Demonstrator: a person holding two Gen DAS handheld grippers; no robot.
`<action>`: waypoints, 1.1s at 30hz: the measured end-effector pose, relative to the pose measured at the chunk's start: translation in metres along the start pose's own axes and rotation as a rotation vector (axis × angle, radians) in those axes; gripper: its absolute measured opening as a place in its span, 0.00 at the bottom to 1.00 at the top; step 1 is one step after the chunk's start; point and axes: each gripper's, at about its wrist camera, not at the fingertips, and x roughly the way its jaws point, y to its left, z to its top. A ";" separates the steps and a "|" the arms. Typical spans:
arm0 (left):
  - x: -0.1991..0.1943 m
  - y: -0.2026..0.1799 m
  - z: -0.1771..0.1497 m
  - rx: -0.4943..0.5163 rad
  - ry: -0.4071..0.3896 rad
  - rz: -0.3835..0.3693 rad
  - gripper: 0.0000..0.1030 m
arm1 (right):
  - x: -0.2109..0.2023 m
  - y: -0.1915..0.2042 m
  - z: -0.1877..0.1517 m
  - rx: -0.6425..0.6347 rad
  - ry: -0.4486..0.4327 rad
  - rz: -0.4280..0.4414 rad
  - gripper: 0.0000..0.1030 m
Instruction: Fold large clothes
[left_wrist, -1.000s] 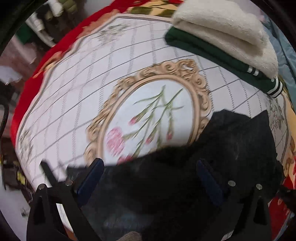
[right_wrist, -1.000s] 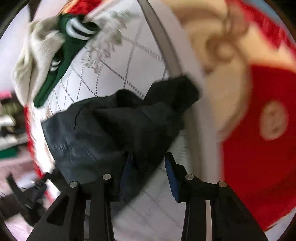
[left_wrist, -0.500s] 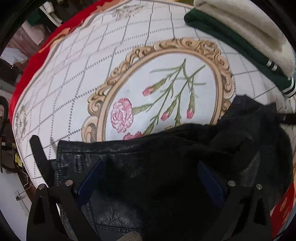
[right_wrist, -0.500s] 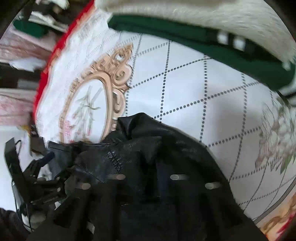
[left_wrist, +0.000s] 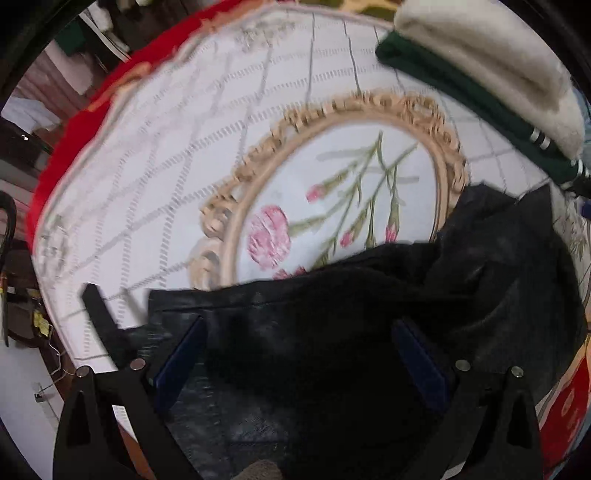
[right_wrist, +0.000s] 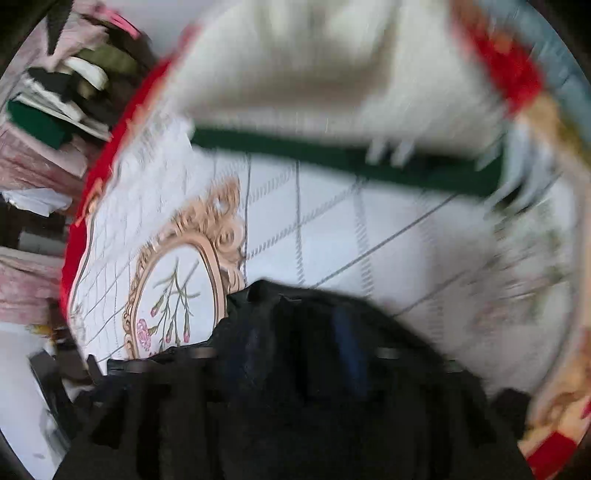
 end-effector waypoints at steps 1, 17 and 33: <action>-0.009 -0.002 0.002 -0.004 -0.019 -0.011 1.00 | -0.015 -0.004 -0.006 -0.002 -0.024 -0.038 0.64; 0.034 -0.049 0.015 0.067 0.012 -0.043 1.00 | 0.020 -0.212 -0.187 0.797 -0.093 0.455 0.65; 0.040 -0.128 0.050 0.270 -0.063 -0.135 1.00 | -0.044 -0.199 -0.202 0.850 -0.353 0.550 0.16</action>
